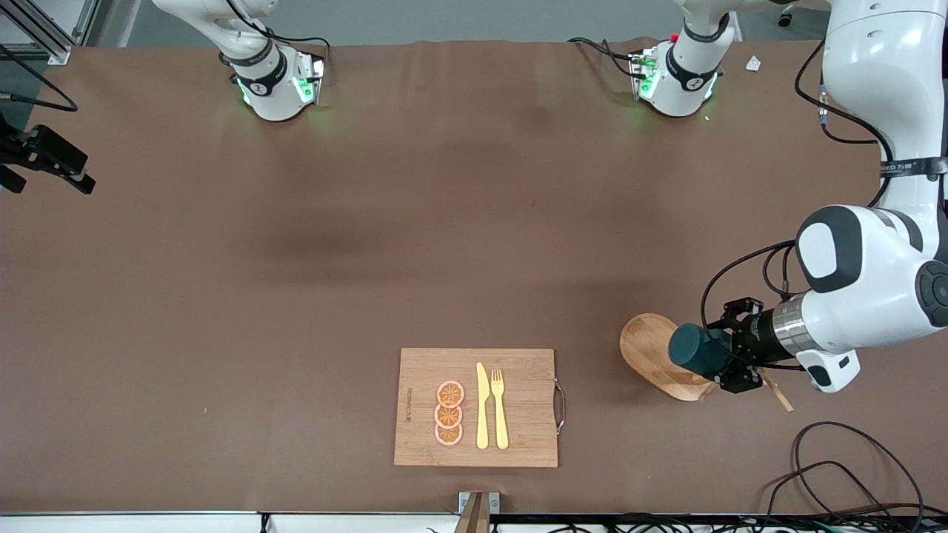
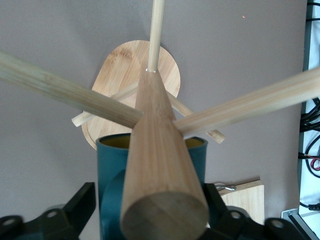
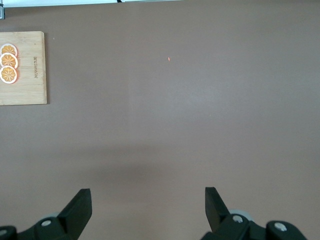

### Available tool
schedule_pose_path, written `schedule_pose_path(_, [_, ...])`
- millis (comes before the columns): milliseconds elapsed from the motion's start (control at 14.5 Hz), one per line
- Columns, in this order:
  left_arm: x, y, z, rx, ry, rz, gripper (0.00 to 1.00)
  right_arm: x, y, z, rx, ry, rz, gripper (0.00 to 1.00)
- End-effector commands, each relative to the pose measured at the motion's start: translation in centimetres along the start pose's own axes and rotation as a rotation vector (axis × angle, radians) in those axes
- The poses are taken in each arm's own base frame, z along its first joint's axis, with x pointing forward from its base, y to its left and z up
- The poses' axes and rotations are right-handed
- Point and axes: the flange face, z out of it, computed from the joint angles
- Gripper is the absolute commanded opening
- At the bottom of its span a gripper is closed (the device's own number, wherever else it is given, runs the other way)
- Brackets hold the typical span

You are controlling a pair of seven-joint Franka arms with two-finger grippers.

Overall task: Transfer cup from left to right arm and place
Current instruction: 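Close the left gripper on the teal mug's body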

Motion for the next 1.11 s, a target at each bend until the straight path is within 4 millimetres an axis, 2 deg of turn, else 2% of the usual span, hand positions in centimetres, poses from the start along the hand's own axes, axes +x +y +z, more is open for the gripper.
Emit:
schedule_pose_path(0, [-0.2, 0.4, 0.4, -0.005, -0.015, -0.014, 0.79, -0.3, -0.1, -0.1, -0.005, 0.008, 0.0, 1.0])
schedule_pose_path(207, [-0.2, 0.5, -0.2, -0.013, -0.011, -0.013, 0.74, -0.3, -0.1, -0.1, -0.005, 0.006, 0.0, 1.0])
schedule_pose_path(484, [-0.5, 0.5, -1.4, -0.02, -0.009, -0.009, 0.75, -0.3, 0.0, -0.1, -0.005, 0.005, 0.002, 1.0])
schedule_pose_path(691, [-1.5, 0.4, -2.9, -0.03, -0.003, 0.009, 0.76, -0.3, 0.0, -0.1, -0.005, 0.005, 0.002, 1.0])
schedule_pose_path(898, [-4.1, 0.3, -4.3, -0.02, -0.016, 0.051, 0.76, -0.3, 0.0, 0.0, -0.005, 0.003, 0.002, 1.0])
schedule_pose_path(967, [-5.2, 0.4, -4.1, -0.018, -0.02, 0.067, 0.76, -0.3, 0.0, 0.0, -0.005, 0.003, 0.002, 1.0])
schedule_pose_path(1037, [-7.0, 0.5, -4.5, -0.021, -0.013, 0.094, 0.76, -0.3, 0.0, 0.0, -0.005, 0.003, 0.002, 1.0])
